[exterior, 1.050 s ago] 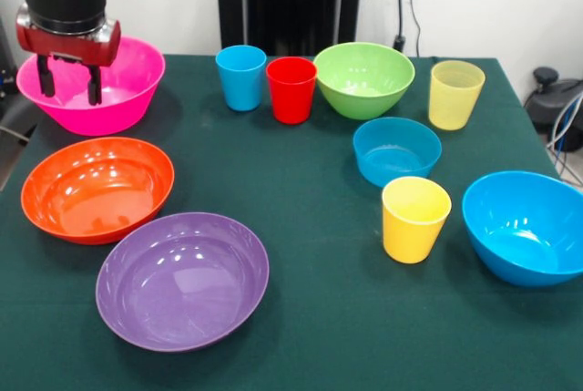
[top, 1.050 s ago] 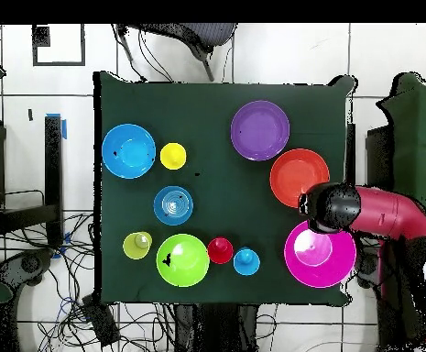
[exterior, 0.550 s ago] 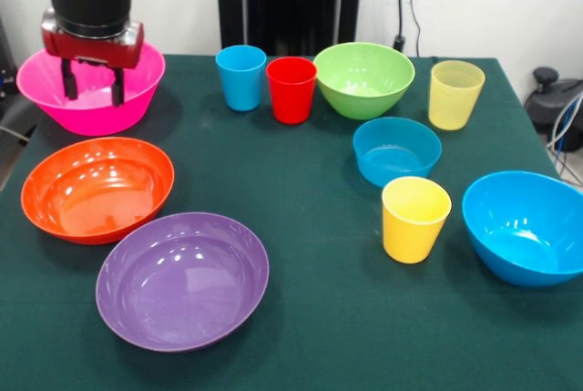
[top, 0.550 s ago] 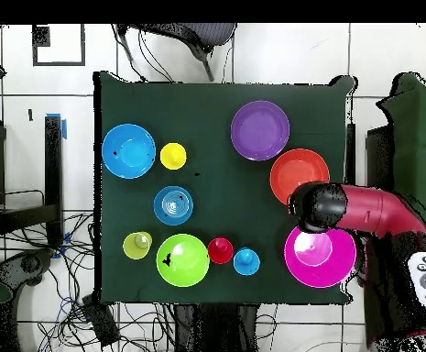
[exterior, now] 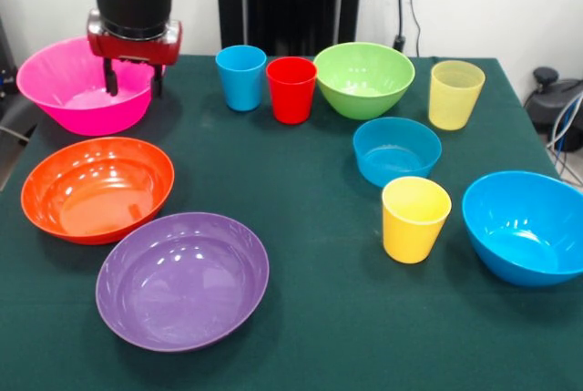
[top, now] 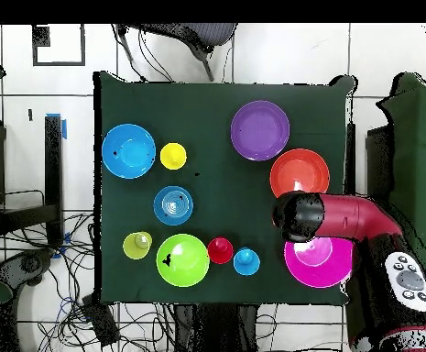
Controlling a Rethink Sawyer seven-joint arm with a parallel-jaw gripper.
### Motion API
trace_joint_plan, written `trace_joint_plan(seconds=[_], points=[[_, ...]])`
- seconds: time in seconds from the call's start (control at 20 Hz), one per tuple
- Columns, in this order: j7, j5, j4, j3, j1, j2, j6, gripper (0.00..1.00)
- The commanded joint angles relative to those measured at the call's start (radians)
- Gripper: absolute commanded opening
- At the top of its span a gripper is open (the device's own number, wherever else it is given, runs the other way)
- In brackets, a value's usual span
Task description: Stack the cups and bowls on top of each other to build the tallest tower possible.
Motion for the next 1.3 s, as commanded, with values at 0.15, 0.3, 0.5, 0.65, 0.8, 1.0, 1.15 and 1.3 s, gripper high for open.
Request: trace_joint_plan(seconds=[0.15,0.3,0.5,0.65,0.8,1.0,1.15,1.3], points=[[0.085,-0.028,0.088,0.012,0.029,0.057,-0.109,1.00],[0.037,-0.017,0.063,0.022,0.008,0.051,-0.076,1.00],[-0.035,-0.022,-0.013,0.051,-0.045,0.105,-0.064,1.00],[-0.083,-0.023,-0.056,0.089,-0.076,0.138,-0.067,1.00],[-0.106,-0.018,-0.072,0.109,-0.086,0.128,-0.036,1.00],[-0.118,0.004,-0.100,0.124,-0.090,0.113,0.026,1.00],[-0.118,0.008,-0.108,0.128,-0.085,0.105,0.045,1.00],[-0.122,0.013,-0.120,0.133,-0.083,0.103,0.064,1.00]])
